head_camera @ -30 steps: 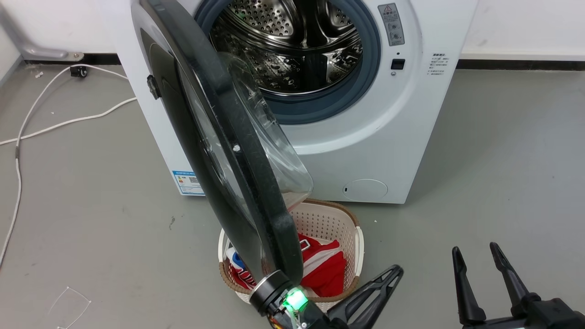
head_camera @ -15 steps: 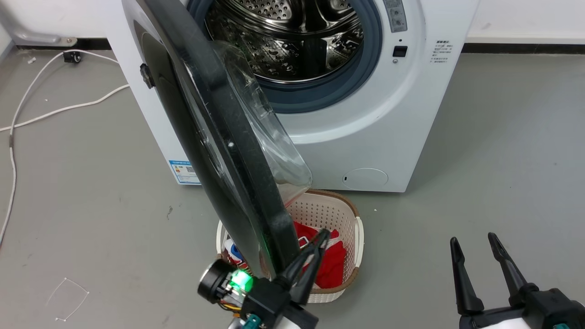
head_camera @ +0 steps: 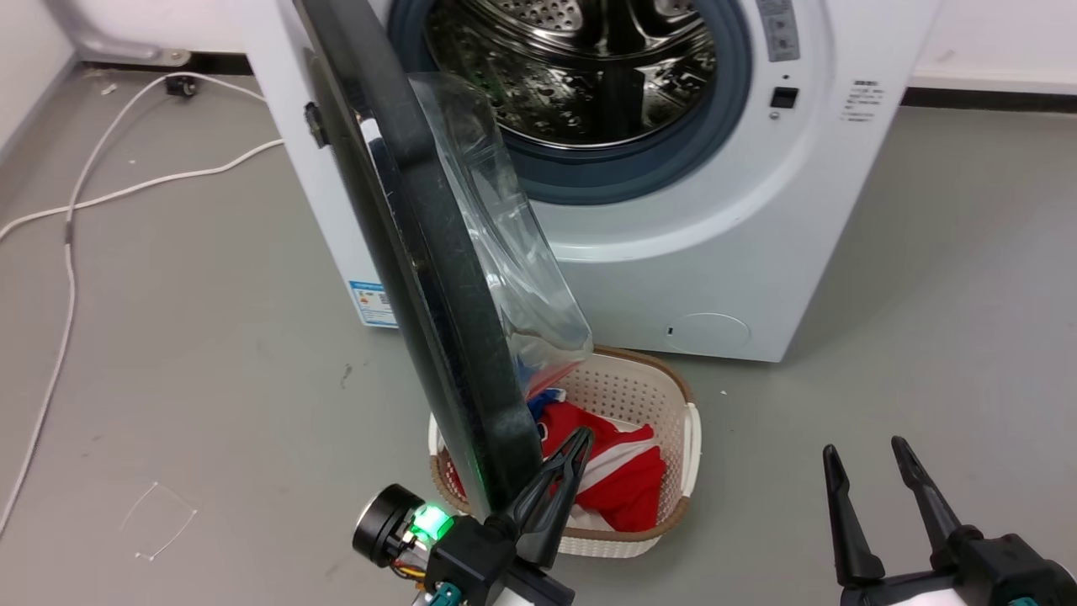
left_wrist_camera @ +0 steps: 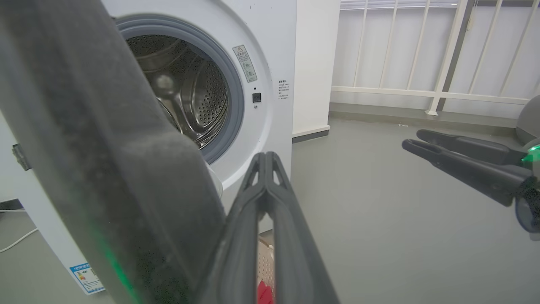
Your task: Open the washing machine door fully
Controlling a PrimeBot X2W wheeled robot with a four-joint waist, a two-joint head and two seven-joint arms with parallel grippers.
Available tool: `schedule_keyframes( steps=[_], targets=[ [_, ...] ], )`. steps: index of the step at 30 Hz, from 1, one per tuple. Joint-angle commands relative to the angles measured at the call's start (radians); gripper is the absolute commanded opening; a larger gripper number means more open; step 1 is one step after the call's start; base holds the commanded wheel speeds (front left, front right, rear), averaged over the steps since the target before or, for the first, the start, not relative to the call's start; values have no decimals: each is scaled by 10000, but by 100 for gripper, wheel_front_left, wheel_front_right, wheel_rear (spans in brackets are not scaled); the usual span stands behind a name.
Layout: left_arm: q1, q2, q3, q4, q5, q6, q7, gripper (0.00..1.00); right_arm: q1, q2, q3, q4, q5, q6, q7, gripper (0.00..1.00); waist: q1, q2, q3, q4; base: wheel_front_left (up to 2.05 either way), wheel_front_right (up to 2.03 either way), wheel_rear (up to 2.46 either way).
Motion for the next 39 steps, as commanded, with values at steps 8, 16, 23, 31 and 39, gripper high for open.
schedule_keyframes(
  steps=[8,16,23,31,39],
  targets=[
    [224,54,483,-138,58,184,44,0,94,16,92,236,12,-3,-19,100,0,0,-75,1101,0,0,0],
    [405,13,934,-167,-36,338,49,0,-50,14,131,356,-96,-3,-19,100,0,0,92,1928,0,0,0],
    [720,-53,1655,-308,-224,599,40,0,-182,15,134,433,-181,-3,-19,100,0,0,323,2287,0,0,0],
    [739,91,3366,-242,-516,966,40,0,-373,13,139,449,-332,-3,-19,100,0,0,714,2199,0,0,0],
    [409,310,5549,-68,-795,1203,37,0,-559,15,-56,376,-493,-3,-19,100,0,0,1167,2009,0,0,0]
  ],
)
